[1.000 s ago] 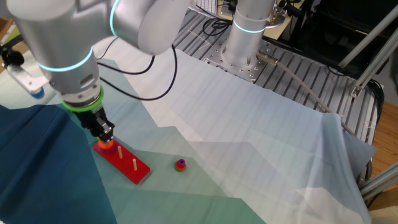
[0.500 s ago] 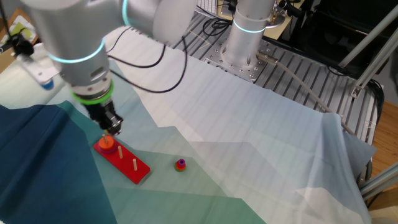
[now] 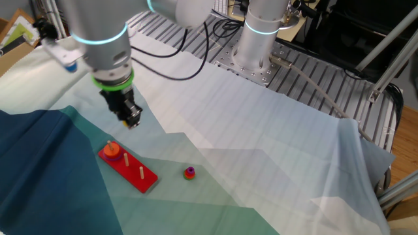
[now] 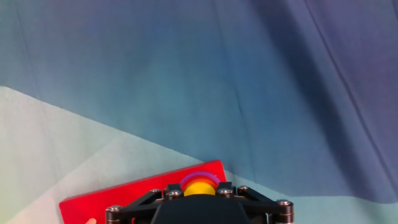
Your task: Take out one Hanoi block and throw it aside
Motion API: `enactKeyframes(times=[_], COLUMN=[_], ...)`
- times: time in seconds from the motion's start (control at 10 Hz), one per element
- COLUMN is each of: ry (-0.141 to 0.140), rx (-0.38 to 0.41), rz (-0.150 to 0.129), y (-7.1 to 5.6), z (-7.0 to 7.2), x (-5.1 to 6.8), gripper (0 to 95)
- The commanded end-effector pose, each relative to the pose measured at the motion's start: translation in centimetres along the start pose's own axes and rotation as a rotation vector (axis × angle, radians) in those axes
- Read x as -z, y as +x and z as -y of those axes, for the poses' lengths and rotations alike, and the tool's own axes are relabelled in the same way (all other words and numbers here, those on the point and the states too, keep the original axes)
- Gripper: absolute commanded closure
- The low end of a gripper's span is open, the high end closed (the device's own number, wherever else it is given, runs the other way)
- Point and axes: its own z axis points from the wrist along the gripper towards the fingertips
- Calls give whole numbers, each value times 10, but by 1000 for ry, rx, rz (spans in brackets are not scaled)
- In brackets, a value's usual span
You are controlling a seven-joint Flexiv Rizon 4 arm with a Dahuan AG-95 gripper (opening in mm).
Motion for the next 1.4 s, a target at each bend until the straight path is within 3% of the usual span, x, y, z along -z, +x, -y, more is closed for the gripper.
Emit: enactKeyframes(times=[0.1,0.2,0.3,0.4,0.5,0.6,0.7,0.8,1.0,1.4], ry=[31,31,27,27,27,26,25,22,27,40], rx=[-2,-25,-37,-45,-60,-59,-58,-60,-73,-113], rz=[4,7,8,9,9,6,3,-6,-33,-84], y=[10,10,9,9,9,9,8,7,-1,-40], z=[6,6,6,6,6,6,5,4,-1,-16], x=[-5,-5,-5,-4,-4,-4,-4,-3,0,16], gripper=[950,570,570,380,380,190,190,380,380,380])
